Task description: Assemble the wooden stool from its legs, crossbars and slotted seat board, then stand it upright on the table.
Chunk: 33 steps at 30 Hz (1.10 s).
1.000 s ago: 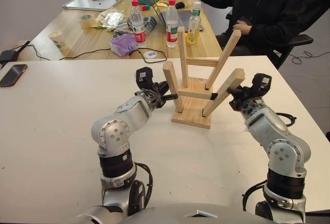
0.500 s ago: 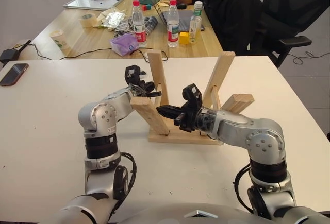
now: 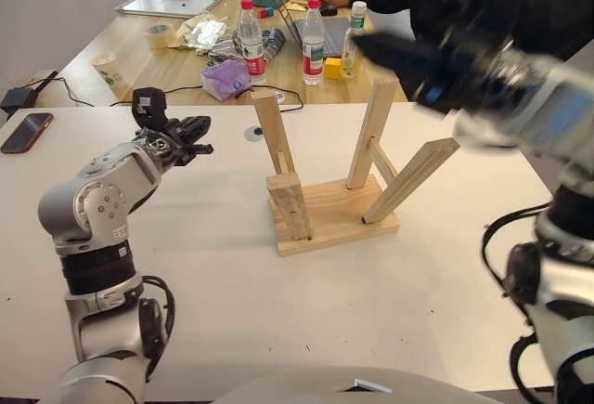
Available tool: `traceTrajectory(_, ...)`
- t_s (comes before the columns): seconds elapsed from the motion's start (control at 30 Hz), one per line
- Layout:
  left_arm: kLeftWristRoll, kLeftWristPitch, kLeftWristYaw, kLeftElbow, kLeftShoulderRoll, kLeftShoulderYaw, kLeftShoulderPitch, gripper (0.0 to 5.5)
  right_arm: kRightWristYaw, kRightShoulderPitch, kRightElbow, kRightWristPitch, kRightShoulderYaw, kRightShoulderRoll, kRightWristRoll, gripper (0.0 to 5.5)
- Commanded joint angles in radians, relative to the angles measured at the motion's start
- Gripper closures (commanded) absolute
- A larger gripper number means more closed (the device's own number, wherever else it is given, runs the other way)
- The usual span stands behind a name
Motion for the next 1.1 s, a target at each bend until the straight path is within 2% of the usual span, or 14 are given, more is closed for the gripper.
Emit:
traceTrajectory(0.03, -0.014, 0.021, -0.133, -0.006, 0.057, -0.096, 0.077, 4.46, 0.3, -0.043, 0.341, -0.152, 0.096, -0.159, -0.344, 4.33)
traceTrajectory(0.17, 0.022, -0.021, -0.182, 0.007, 0.033, -0.198, 0.103, 3.81, 0.583, 0.052, 0.608, -0.378, 0.314, -0.156, -0.71, 3.59)
traceTrajectory(0.27, 0.056, -0.059, -0.195, 0.059, 0.004, -0.266, 0.087, 3.28, 0.687, 0.095, 0.751, -0.551, 0.436, -0.102, -0.938, 3.01)
traceTrajectory(0.3, 0.067, -0.071, -0.204, 0.074, -0.005, -0.288, 0.081, 3.13, 0.708, 0.112, 0.769, -0.596, 0.471, -0.084, -1.0, 2.83)
traceTrajectory(0.37, 0.082, -0.093, -0.219, 0.097, -0.023, -0.32, 0.074, 3.13, 0.749, 0.144, 0.772, -0.664, 0.525, -0.053, -1.097, 2.83)
traceTrajectory(0.47, 0.124, -0.136, -0.226, 0.146, -0.048, -0.364, 0.06, 3.13, 0.849, 0.227, 0.625, -0.667, 0.595, -0.058, -1.173, 2.83)
traceTrajectory(0.63, 0.168, -0.185, -0.243, 0.191, -0.048, -0.377, 0.07, 3.13, 1.03, 0.331, 0.29, -0.53, 0.587, -0.163, -1.143, 2.83)
traceTrajectory(0.77, 0.172, -0.209, -0.298, 0.224, -0.028, -0.37, 0.091, 3.13, 1.047, 0.342, 0.236, -0.47, 0.544, -0.18, -1.144, 2.83)
traceTrajectory(0.83, 0.18, -0.233, -0.337, 0.236, -0.01, -0.375, 0.095, 3.13, 1.032, 0.325, 0.267, -0.465, 0.526, -0.171, -1.161, 2.83)
traceTrajectory(0.93, 0.18, -0.294, -0.403, 0.304, -0.009, -0.362, 0.07, 3.13, 0.968, 0.259, 0.435, -0.516, 0.48, -0.089, -1.187, 2.83)
traceTrajectory(1.1, 0.206, -0.403, -0.475, 0.452, -0.044, -0.373, -0.006, 3.13, 0.959, 0.194, 0.671, -0.616, 0.447, 0.042, -1.204, 2.83)
